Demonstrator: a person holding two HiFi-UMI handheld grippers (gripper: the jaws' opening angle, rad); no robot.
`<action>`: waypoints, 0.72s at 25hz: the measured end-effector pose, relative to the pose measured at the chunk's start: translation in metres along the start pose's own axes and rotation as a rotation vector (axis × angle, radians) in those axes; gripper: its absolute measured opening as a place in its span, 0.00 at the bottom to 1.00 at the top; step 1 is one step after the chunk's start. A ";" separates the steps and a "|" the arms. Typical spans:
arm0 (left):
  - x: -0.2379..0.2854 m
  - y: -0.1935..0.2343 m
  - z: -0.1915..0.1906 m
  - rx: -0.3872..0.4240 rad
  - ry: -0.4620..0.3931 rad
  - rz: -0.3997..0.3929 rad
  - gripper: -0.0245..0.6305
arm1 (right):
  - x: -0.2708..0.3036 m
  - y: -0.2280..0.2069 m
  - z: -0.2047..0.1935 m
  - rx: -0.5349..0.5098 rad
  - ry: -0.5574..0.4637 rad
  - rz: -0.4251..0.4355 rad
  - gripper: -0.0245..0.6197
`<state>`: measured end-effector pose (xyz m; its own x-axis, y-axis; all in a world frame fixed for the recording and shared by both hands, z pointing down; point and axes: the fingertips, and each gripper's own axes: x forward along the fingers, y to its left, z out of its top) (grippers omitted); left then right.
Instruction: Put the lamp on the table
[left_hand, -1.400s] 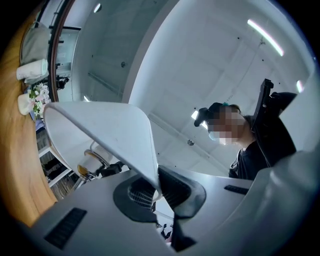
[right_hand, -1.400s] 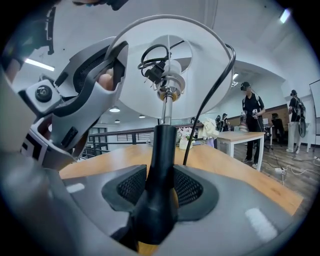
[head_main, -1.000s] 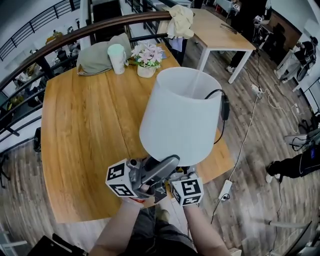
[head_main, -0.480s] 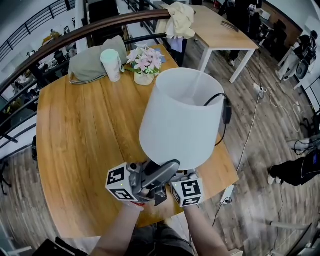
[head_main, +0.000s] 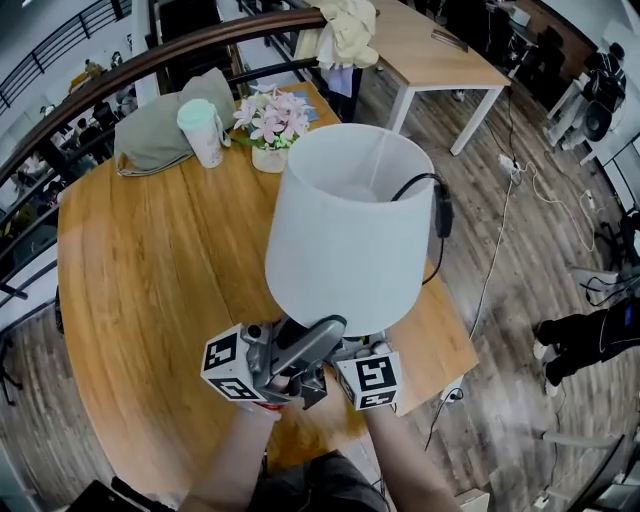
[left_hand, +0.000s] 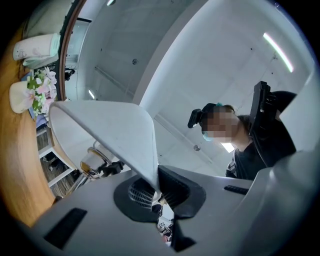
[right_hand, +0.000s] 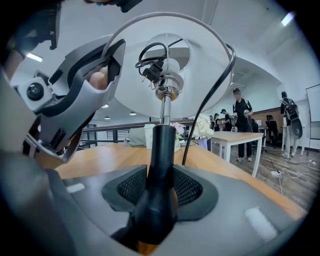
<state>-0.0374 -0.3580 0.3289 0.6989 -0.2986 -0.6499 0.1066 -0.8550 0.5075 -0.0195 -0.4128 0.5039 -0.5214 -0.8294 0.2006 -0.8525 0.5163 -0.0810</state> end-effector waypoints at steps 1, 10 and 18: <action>-0.002 0.003 0.001 -0.004 -0.006 0.002 0.04 | 0.002 0.000 -0.001 -0.001 0.001 0.000 0.30; -0.011 0.013 0.001 -0.009 -0.013 -0.008 0.04 | 0.009 0.001 -0.010 0.005 -0.023 -0.004 0.30; -0.010 0.009 -0.004 0.006 0.003 -0.006 0.04 | 0.007 0.003 -0.011 -0.022 -0.016 -0.014 0.31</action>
<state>-0.0408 -0.3606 0.3420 0.7001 -0.2926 -0.6513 0.1065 -0.8592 0.5005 -0.0251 -0.4142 0.5161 -0.5102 -0.8397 0.1858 -0.8588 0.5092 -0.0566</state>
